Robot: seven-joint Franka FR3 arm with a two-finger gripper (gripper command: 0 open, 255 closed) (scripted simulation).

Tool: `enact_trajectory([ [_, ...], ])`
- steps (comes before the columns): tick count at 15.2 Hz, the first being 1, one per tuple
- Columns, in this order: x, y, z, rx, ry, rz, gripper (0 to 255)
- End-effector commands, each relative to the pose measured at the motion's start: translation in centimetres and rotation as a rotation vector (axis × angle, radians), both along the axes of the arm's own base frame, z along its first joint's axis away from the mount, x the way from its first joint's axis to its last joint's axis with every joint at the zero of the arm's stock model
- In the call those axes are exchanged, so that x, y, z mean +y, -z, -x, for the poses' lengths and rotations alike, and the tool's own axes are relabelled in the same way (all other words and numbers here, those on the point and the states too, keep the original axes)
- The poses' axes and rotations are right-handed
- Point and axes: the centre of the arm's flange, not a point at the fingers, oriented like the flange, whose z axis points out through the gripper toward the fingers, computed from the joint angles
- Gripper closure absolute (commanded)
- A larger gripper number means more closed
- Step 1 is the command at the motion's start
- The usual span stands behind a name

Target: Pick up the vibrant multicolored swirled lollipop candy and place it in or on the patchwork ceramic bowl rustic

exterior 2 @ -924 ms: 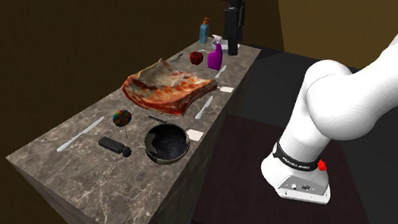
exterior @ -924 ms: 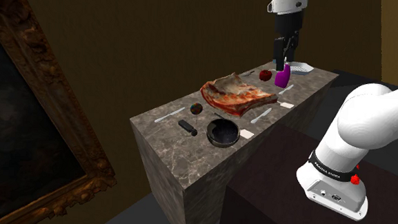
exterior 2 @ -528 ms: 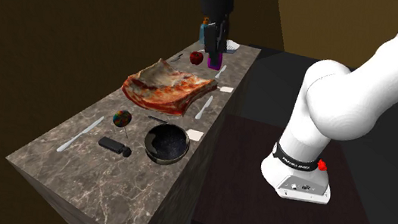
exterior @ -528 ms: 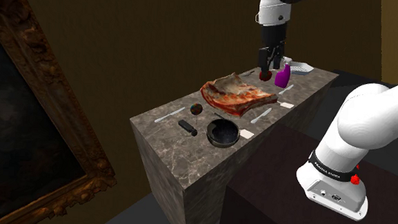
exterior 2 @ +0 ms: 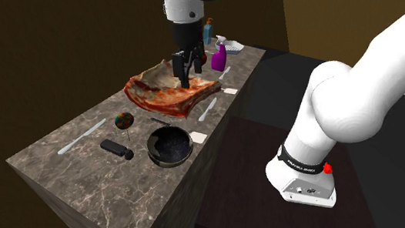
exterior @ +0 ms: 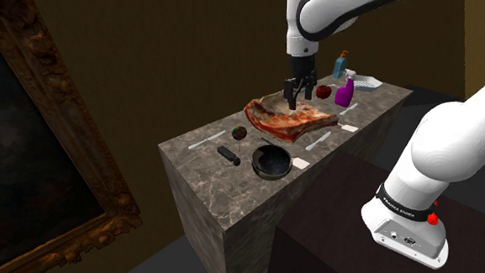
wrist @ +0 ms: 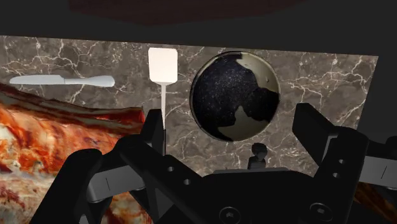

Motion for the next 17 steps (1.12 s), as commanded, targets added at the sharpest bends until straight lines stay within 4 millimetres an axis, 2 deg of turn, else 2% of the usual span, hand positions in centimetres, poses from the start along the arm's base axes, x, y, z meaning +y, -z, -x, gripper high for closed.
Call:
enact_trajectory([
  [1,0.3,1.5,-1.7,-0.014,0.013,-0.002,0],
  [17,1.5,14.1,-17.0,-0.105,0.117,-0.014,0],
])
